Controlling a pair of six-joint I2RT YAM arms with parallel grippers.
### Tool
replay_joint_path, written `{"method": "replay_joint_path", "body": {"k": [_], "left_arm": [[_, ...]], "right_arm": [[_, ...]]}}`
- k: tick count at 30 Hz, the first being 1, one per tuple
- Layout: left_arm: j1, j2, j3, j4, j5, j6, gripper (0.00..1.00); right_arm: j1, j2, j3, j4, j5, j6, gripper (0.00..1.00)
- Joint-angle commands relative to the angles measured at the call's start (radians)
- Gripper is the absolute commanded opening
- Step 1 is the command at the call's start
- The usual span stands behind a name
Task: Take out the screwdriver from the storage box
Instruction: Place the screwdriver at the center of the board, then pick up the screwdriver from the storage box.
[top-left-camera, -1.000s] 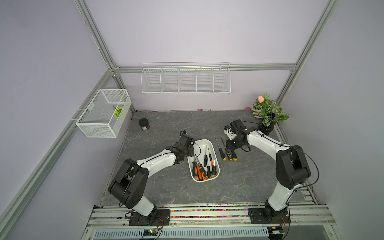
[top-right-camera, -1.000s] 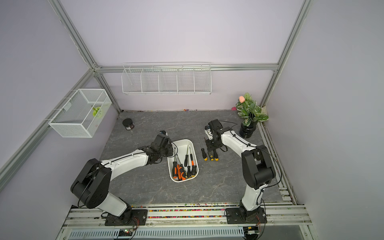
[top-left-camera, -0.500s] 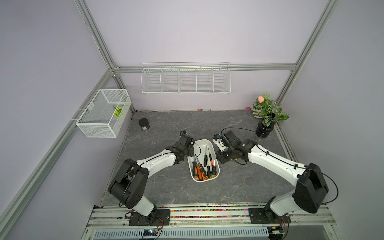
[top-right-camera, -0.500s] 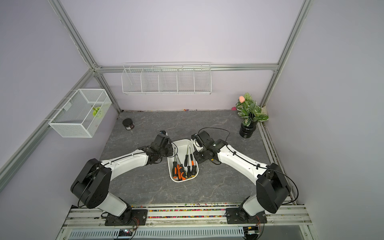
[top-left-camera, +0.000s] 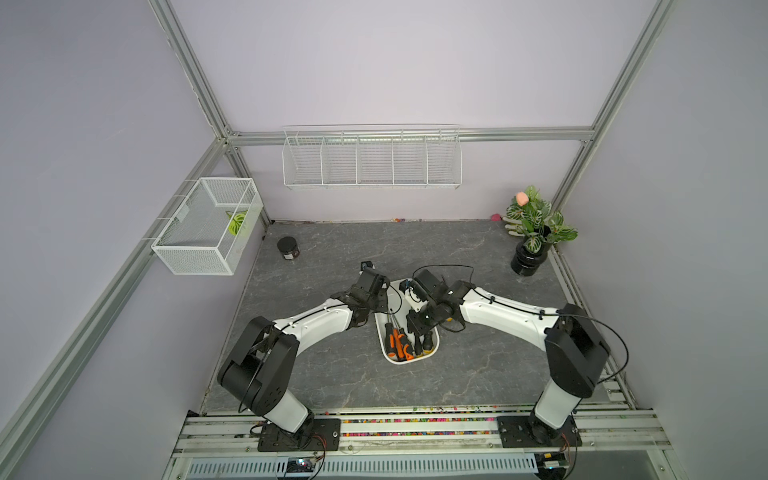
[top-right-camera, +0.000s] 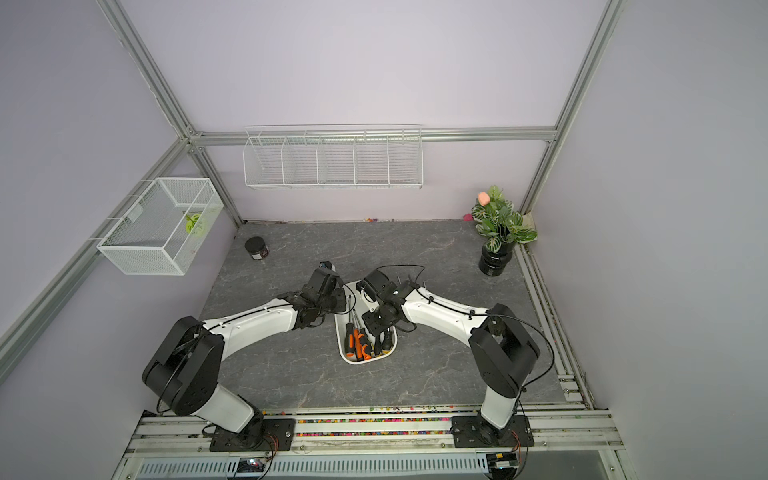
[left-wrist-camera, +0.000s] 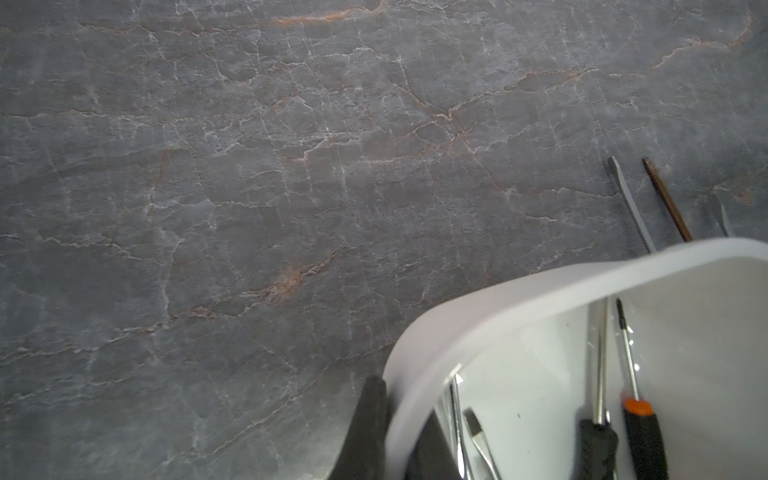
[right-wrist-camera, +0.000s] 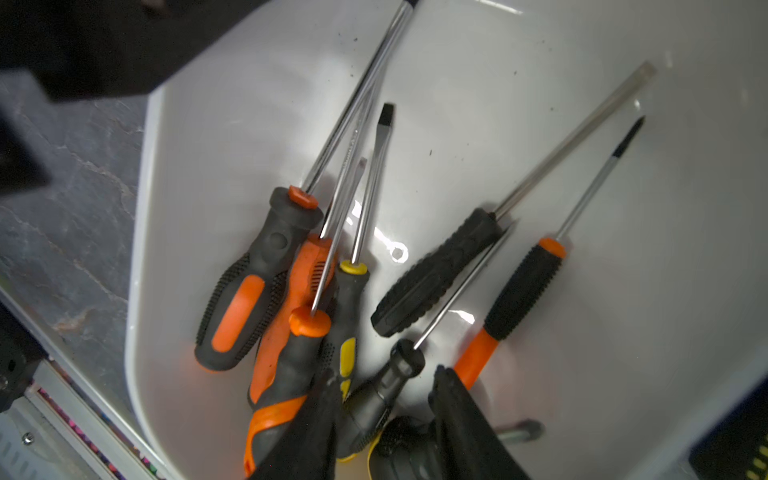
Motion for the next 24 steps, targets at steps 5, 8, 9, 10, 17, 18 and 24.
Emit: {"method": "replay_joint_path", "body": {"k": [5,8,9,10,17,18,24], "left_arm": [[0.003,0.012,0.009,0.028,-0.019,0.017,0.00],[0.002,0.012,0.006,0.032,-0.016,0.017,0.00],[0.003,0.011,0.006,0.032,-0.016,0.015,0.00],[0.003,0.011,0.004,0.034,-0.015,0.014,0.00],[0.002,0.006,-0.004,0.038,-0.011,0.011,0.00],[0.003,0.002,-0.005,0.037,-0.013,0.010,0.00],[0.003,-0.009,-0.008,0.033,-0.016,0.010,0.00]], "right_arm": [[-0.036,0.086,0.065,0.006,-0.029,-0.002,0.41],[-0.056,0.109,0.072,0.019,-0.044,0.001,0.41],[-0.060,0.118,0.077,0.019,-0.046,0.000,0.41],[-0.064,0.125,0.083,0.016,-0.046,-0.002,0.41],[-0.089,0.184,0.126,0.021,-0.083,-0.019,0.41],[-0.090,0.195,0.135,0.017,-0.081,-0.023,0.41],[-0.096,0.227,0.161,-0.033,-0.019,-0.044,0.40]]}}
